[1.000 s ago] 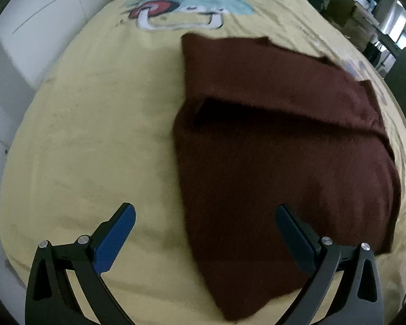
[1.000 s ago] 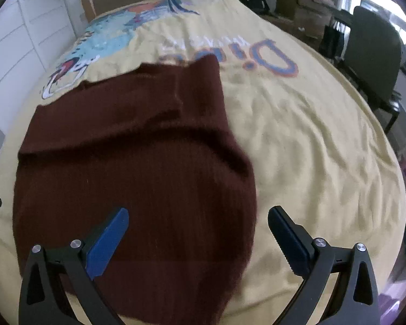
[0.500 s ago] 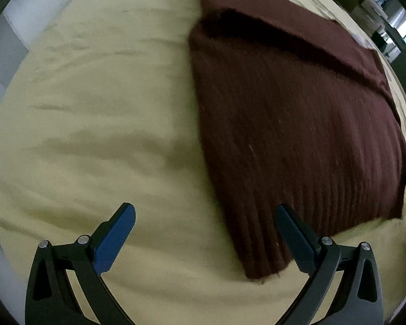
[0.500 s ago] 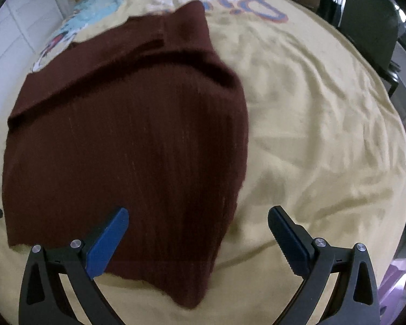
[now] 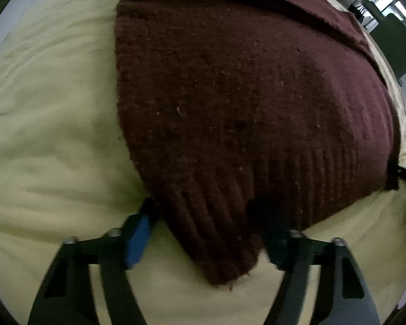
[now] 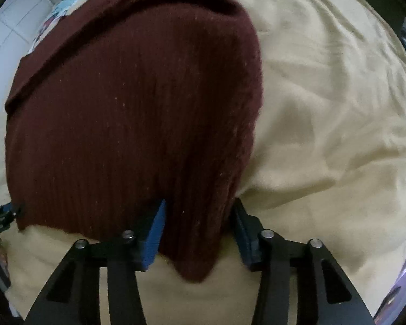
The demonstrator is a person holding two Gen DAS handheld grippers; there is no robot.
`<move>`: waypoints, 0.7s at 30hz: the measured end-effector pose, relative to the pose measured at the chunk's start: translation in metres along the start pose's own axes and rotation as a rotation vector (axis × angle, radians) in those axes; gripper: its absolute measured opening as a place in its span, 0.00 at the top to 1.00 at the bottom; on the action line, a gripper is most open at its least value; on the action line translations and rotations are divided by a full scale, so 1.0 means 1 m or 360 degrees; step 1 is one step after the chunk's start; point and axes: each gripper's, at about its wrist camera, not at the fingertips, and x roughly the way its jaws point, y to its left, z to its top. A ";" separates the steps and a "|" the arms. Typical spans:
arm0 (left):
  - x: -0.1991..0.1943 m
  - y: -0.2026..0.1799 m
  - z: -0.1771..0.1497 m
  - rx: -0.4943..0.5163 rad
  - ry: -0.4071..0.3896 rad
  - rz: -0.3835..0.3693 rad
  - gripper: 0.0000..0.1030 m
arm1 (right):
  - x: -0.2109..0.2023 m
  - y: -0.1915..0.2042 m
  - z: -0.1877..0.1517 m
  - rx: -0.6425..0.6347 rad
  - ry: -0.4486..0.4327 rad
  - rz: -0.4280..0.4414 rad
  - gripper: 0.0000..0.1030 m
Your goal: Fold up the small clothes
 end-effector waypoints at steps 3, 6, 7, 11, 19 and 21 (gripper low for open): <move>-0.003 -0.006 0.000 0.0008 0.0013 -0.0111 0.86 | -0.003 0.001 0.000 -0.0008 0.0006 0.0043 0.74; -0.007 -0.012 0.003 0.0045 0.0010 -0.0146 0.89 | -0.008 0.005 0.000 -0.0044 -0.0002 0.0040 0.84; -0.010 -0.013 0.004 0.0056 0.0006 -0.0155 0.89 | -0.010 0.005 0.000 -0.0058 -0.0007 0.0038 0.85; -0.029 -0.008 0.006 0.0027 -0.0043 -0.0215 0.89 | -0.024 0.005 0.003 -0.0075 -0.0059 0.0067 0.87; -0.084 -0.010 0.042 0.0025 -0.0253 -0.0298 0.89 | -0.078 0.007 0.027 -0.0064 -0.0308 0.0179 0.88; -0.095 -0.009 0.056 0.0022 -0.0312 -0.0277 0.89 | -0.093 0.007 0.042 -0.0061 -0.0384 0.0208 0.88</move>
